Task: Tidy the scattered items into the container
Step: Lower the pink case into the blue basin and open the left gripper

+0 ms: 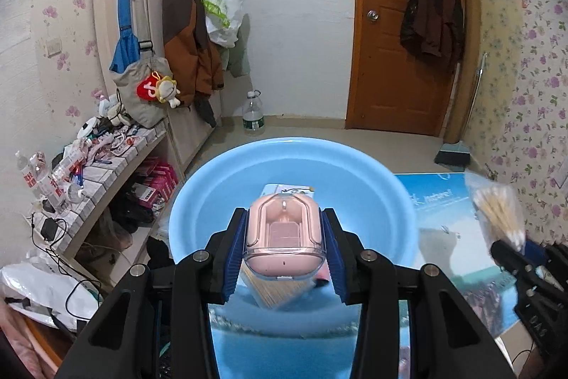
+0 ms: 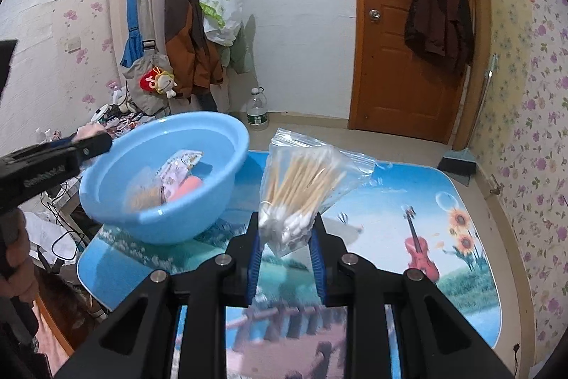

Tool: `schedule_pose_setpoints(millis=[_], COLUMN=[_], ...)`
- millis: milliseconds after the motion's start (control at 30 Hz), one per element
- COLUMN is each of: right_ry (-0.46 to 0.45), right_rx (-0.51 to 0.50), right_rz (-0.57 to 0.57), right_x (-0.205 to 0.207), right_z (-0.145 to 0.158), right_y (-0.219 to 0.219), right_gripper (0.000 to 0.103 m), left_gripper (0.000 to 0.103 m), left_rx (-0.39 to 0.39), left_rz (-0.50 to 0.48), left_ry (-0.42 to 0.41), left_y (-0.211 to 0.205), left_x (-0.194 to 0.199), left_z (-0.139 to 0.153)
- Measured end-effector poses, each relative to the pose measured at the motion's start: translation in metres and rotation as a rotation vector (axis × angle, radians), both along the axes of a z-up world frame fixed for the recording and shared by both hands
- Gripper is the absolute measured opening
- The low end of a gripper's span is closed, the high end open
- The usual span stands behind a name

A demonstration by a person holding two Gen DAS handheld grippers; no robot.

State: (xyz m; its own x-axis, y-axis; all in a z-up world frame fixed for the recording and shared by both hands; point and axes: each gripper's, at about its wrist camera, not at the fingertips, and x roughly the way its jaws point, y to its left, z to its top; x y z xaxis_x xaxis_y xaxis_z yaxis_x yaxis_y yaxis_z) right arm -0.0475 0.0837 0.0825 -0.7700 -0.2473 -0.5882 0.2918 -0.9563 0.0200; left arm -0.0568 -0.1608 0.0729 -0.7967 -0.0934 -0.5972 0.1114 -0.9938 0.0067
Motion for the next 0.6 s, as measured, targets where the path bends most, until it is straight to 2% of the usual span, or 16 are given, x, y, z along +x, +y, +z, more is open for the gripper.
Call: schedule_pose_setpoints(millis=[367,600], right_ry=[0.025,0.000], right_rx=[0.000,0.009], right_rz=[0.098,0.164], right_x=[-0.045,-0.064], right_z=[0.026,0.018], right_y=[-0.058,-0.097], right_gripper=[0.026,0.026], left_gripper=[0.041,0.041], left_rx=[0.012,0.014], left_rz=[-0.005,-0.001], left_ry=[-0.122,-0.152], left_y=[-0.022,-0.024], left_x=[-0.060,-0.072], left_z=[-0.035,-0.050])
